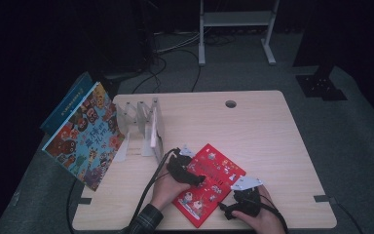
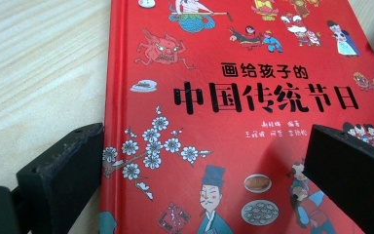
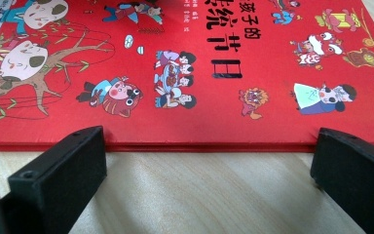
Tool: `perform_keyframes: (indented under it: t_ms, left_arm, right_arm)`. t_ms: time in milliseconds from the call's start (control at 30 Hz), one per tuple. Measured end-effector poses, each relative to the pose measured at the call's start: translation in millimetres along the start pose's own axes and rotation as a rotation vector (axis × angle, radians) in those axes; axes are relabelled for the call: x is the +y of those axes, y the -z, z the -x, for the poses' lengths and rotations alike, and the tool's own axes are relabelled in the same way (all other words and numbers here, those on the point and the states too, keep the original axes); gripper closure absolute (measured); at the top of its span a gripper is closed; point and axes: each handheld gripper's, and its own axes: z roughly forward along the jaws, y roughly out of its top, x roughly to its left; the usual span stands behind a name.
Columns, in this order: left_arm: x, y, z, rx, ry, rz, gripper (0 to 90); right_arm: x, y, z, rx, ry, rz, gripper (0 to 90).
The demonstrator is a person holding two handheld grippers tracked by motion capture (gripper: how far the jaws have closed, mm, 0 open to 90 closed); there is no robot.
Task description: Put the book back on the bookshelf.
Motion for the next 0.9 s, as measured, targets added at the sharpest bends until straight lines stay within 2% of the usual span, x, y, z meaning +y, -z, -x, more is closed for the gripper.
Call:
perform_keyframes:
  t_ms: [100, 200, 367, 467, 733, 900]
  left_arm:
    - [3.3, 4.1, 1.6, 0.008, -0.018, 0.005, 1.6]
    - [7.2, 9.8, 4.4, 0.008, -0.018, 0.005, 1.6]
    - [14.7, 18.2, 6.0, -0.006, -0.025, 0.006, 1.7]
    - [19.2, 23.9, 7.1, -0.01, -0.051, -0.007, 2.5]
    - [29.4, 41.9, 10.6, -0.045, -0.091, 0.002, 3.9]
    - [33.8, 51.5, 12.0, -0.07, -0.096, 0.019, 5.7]
  right_arm:
    - [0.0, 0.0, 0.0, 0.0, 0.0, 0.0, 0.0]
    - [-0.2, 0.2, -0.1, 0.001, -0.002, -0.001, 0.0]
    - [-0.6, 0.6, -0.4, 0.0, -0.005, -0.002, 0.0]
    - [-0.8, 0.7, -0.2, -0.001, -0.004, 0.002, 0.0]
    - [-0.9, 0.8, 0.1, 0.0, -0.002, 0.002, 0.0]
    - [-1.1, 1.0, 0.1, 0.003, -0.003, 0.002, 0.0]
